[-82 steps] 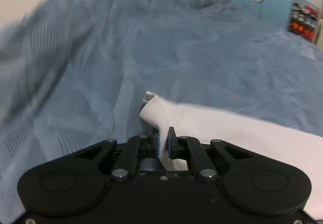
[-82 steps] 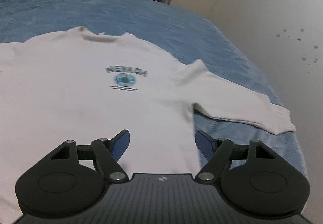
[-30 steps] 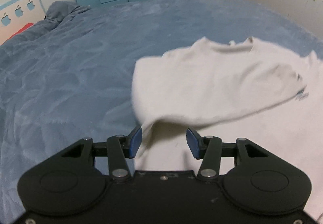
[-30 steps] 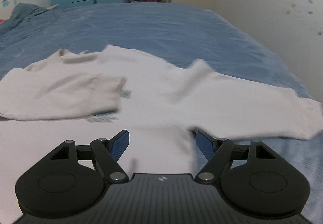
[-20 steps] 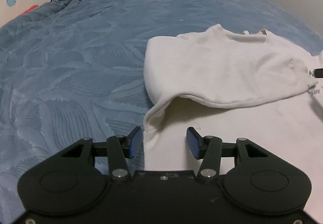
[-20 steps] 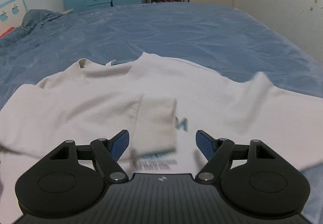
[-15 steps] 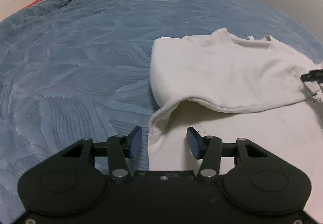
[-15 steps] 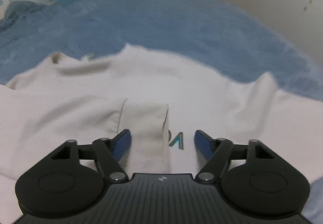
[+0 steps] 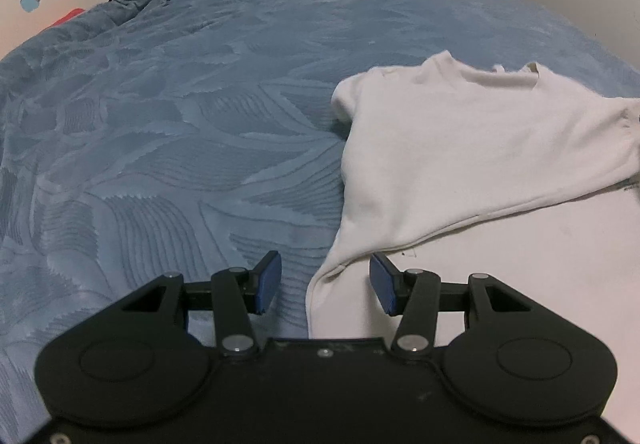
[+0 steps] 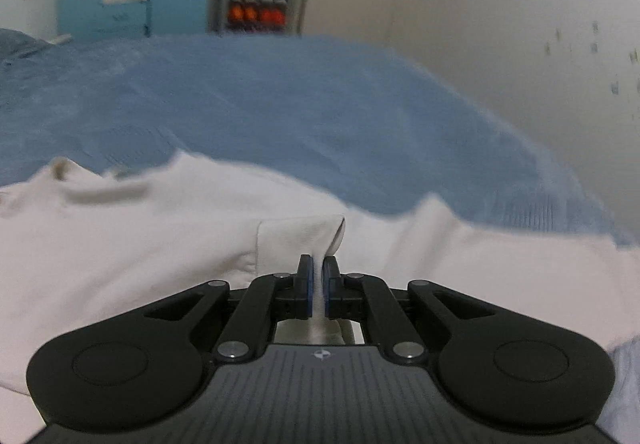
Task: Fold small clothes
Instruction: 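Reach the right tool to the other sleeve and close on it, then lift the sleeve with the right tool and fold it across the body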
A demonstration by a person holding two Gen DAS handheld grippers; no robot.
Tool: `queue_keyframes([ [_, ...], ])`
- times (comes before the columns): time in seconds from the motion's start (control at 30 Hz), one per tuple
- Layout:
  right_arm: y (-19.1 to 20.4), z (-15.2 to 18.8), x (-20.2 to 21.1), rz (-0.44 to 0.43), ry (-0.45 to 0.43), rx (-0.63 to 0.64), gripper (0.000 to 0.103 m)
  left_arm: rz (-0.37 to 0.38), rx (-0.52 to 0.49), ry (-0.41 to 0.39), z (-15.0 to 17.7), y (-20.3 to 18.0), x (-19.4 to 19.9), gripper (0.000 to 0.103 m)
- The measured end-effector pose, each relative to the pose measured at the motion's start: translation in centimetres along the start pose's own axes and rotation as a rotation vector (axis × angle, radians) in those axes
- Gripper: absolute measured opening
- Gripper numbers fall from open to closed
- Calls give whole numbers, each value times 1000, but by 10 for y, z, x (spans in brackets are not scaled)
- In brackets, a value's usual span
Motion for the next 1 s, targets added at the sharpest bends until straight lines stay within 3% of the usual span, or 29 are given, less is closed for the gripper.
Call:
queue_keyframes([
  [0.13, 0, 31, -29, -5, 105, 24, 5, -22, 1, 63, 14, -4, -9, 50],
  [0.23, 10, 42, -33, 14, 95, 116, 8, -23, 1, 75, 21, -5, -10, 50],
  [0.27, 13, 41, -29, 33, 81, 144, 12, -25, -3, 74, 22, -6, -9, 50],
  [0.3, 16, 36, -25, 51, 65, 158, 25, -27, -4, 73, 21, -6, -7, 50],
  [0.37, 18, 29, -11, 68, 7, 179, 33, -31, 0, 72, 19, -7, -5, 50],
  [0.5, 18, 16, 23, 5, -109, 139, 33, -28, -1, 53, 11, -10, 1, 50],
  [0.57, 22, 18, 21, -36, -84, 137, 33, -25, -4, 49, 9, -13, 1, 51],
  [0.67, 23, 44, -15, -31, 39, 146, 32, -26, -9, 64, 13, -17, -8, 51],
  [0.7, 20, 52, -24, -39, 45, 110, 33, -31, -7, 76, 15, -17, -11, 51],
  [0.87, 4, 54, -17, -106, -34, 31, 35, -29, 3, 86, 19, -15, -16, 51],
  [0.93, -12, 48, -6, -90, -54, 11, 35, -37, 5, 83, 18, -14, -13, 51],
  [1.0, -41, 36, 7, -55, -95, -34, 47, -34, 7, 71, 16, -16, -7, 51],
])
Point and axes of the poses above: each gripper's, at about its wrist camera, not at the fingertips, and x roughly against the way its jaws point, y to its left, z to its underside, the point moved 6 cm from there along -x, roughly the way its jaws point, and after that the axes turned 9 degrees about -y, right-handed, at the moved point
